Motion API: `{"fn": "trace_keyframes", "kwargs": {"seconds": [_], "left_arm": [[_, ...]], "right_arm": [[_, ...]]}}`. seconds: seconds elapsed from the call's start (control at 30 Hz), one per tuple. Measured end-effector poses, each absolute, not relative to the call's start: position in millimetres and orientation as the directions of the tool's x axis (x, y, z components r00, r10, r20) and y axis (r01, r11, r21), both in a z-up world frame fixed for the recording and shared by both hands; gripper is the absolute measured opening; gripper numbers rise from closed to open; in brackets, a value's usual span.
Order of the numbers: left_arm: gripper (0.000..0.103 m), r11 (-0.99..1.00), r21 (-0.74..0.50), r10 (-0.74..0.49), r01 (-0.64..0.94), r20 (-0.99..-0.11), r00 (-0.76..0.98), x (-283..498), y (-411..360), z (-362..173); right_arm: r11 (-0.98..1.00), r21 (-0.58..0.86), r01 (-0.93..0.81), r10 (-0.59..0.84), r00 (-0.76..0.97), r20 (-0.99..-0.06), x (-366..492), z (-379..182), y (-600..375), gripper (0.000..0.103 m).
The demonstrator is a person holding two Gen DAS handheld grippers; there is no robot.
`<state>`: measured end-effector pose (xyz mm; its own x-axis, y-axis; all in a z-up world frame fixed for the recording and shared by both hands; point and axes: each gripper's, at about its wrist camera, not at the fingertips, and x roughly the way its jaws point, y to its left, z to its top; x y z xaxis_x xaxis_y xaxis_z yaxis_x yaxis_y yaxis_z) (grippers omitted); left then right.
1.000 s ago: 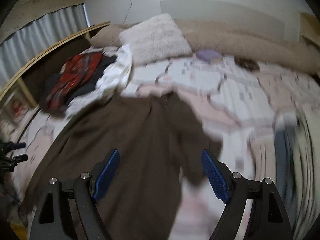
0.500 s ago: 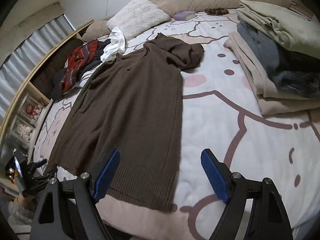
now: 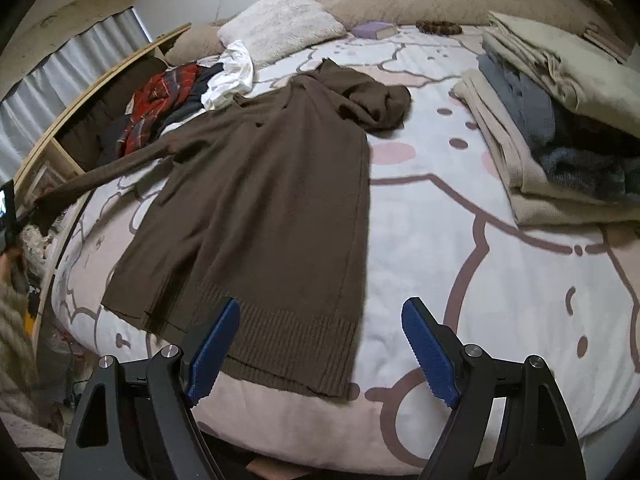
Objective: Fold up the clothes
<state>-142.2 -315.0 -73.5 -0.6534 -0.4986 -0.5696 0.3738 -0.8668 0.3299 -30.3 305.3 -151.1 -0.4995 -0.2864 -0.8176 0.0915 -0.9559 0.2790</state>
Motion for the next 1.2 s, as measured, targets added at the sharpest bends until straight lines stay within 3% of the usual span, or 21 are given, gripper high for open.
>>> {"fn": "trace_keyframes", "kwargs": {"seconds": [0.3, 0.33, 0.37, 0.43, 0.53, 0.73, 0.8, 0.87, 0.93, 1.0, 1.07, 1.13, 1.17, 1.2], "left_arm": [[0.014, -0.9, 0.301, -0.432, 0.316, -0.719, -0.545, -175, -312, -162], [0.03, -0.9, 0.307, -0.432, 0.31, -0.731, -0.529, -173, -308, -170], [0.059, -0.897, 0.312, -0.437, 0.313, -0.733, -0.522, -168, -304, -173], [0.079, -0.895, 0.324, -0.443, 0.308, -0.727, -0.525, -155, -294, -174], [0.079, -0.896, 0.34, -0.444, 0.286, -0.71, -0.547, -133, -274, -170], [0.079, -0.942, 0.256, -0.337, 0.219, -0.729, -0.596, -83, -220, -155], [0.079, -0.956, 0.216, -0.294, 0.201, -0.736, -0.61, -72, -205, -150], [0.079, -0.966, 0.181, -0.256, 0.183, -0.742, -0.62, -62, -191, -147], [0.079, -0.975, 0.148, -0.219, 0.163, -0.748, -0.626, -55, -178, -145], [0.079, -0.981, 0.127, -0.193, 0.149, -0.753, -0.629, -52, -169, -145], [0.079, -0.984, 0.109, -0.175, 0.143, -0.755, -0.632, -49, -163, -144], [0.079, -0.986, 0.092, -0.157, 0.136, -0.759, -0.631, -49, -157, -144], [0.079, -0.987, 0.085, -0.151, 0.133, -0.761, -0.631, -48, -155, -145], [0.079, -0.988, 0.079, -0.145, 0.132, -0.764, -0.629, -48, -153, -145]], "right_arm": [[-0.976, 0.217, 0.025, -0.204, -0.471, -0.858, -34, -173, 305, 0.083], [-0.979, 0.202, 0.011, -0.184, -0.469, -0.864, -35, -175, 306, 0.083], [-0.982, 0.19, 0.0, -0.168, -0.467, -0.868, -35, -177, 306, 0.083], [-0.98, 0.197, -0.012, -0.17, -0.457, -0.873, -36, -179, 309, 0.083], [-0.971, 0.236, -0.027, -0.201, -0.438, -0.876, -37, -183, 310, 0.083], [-0.948, 0.317, -0.036, -0.276, -0.405, -0.872, -35, -195, 306, 0.083], [-0.939, 0.341, -0.055, -0.292, -0.4, -0.869, -32, -201, 305, 0.067], [-0.929, 0.362, -0.083, -0.302, -0.4, -0.865, -30, -207, 306, 0.058], [-0.924, 0.372, -0.093, -0.307, -0.399, -0.864, -29, -212, 305, 0.057], [-0.921, 0.381, -0.079, -0.32, -0.403, -0.857, -30, -212, 300, 0.048], [-0.915, 0.4, -0.047, -0.351, -0.395, -0.849, -32, -213, 290, 0.045], [-0.937, 0.35, 0.009, -0.324, -0.397, -0.858, -33, -213, 275, 0.03], [-0.944, 0.328, 0.034, -0.314, -0.399, -0.862, -34, -212, 268, 0.015], [-0.946, 0.319, 0.05, -0.311, -0.402, -0.861, -34, -210, 266, 0.01]]}}
